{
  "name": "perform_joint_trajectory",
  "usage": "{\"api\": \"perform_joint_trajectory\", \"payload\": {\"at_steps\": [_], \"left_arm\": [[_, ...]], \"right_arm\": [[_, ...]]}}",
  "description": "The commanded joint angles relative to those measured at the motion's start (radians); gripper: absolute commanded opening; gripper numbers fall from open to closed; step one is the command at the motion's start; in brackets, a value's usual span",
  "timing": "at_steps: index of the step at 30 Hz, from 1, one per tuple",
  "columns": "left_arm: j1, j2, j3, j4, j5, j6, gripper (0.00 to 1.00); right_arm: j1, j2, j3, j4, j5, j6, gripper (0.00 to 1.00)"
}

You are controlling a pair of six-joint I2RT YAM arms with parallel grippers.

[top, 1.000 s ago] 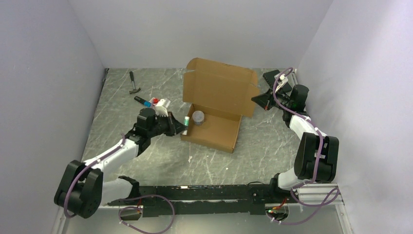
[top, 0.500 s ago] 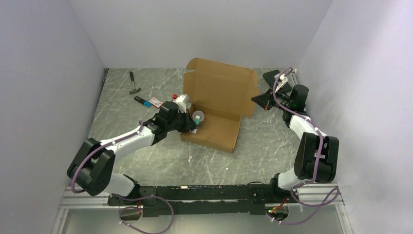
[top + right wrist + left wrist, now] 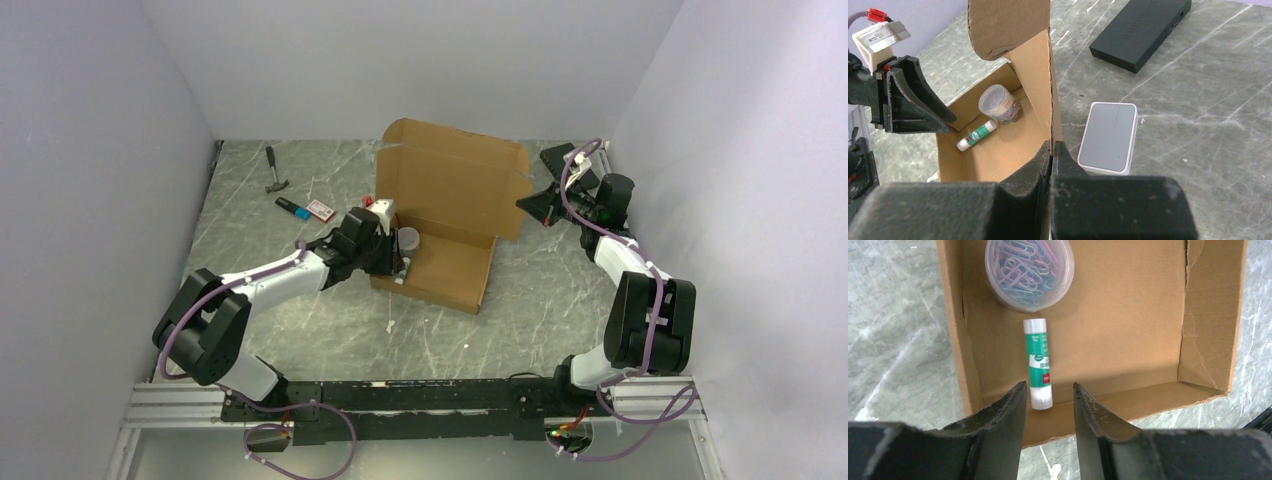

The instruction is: Fold the paper box

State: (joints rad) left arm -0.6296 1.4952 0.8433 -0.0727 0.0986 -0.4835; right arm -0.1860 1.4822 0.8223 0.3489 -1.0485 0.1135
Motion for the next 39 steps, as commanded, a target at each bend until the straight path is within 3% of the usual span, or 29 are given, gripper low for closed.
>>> {"api": "perform_joint_trajectory", "payload": {"at_steps": [1, 5, 13, 19, 25, 29, 39], "left_arm": [[-0.004, -0.013, 0.049, -0.009, -0.032, 0.019, 0.46], [-0.005, -0.043, 0.047, -0.023, -0.054, 0.024, 0.51], [0.019, -0.134, -0.007, -0.002, -0.165, 0.033, 0.7], [0.084, -0.188, -0.033, -0.031, -0.285, -0.037, 0.98], [0.173, -0.208, -0.039, -0.077, -0.404, -0.177, 0.99], [0.251, -0.174, -0.025, -0.073, -0.389, -0.261, 1.0], [0.339, 0.14, 0.355, -0.426, -0.4, -0.348, 0.99]], "right_arm": [[0.005, -0.01, 0.019, 0.035, -0.024, -0.009, 0.0], [0.005, -0.011, 0.018, 0.035, -0.024, -0.009, 0.0], [0.005, -0.014, 0.018, 0.035, -0.024, -0.008, 0.0], [0.005, -0.016, 0.018, 0.035, -0.024, -0.006, 0.0], [0.005, -0.014, 0.018, 0.036, -0.024, -0.006, 0.0], [0.005, -0.013, 0.018, 0.036, -0.023, -0.006, 0.0], [0.005, -0.011, 0.018, 0.035, -0.023, -0.007, 0.0]]}}
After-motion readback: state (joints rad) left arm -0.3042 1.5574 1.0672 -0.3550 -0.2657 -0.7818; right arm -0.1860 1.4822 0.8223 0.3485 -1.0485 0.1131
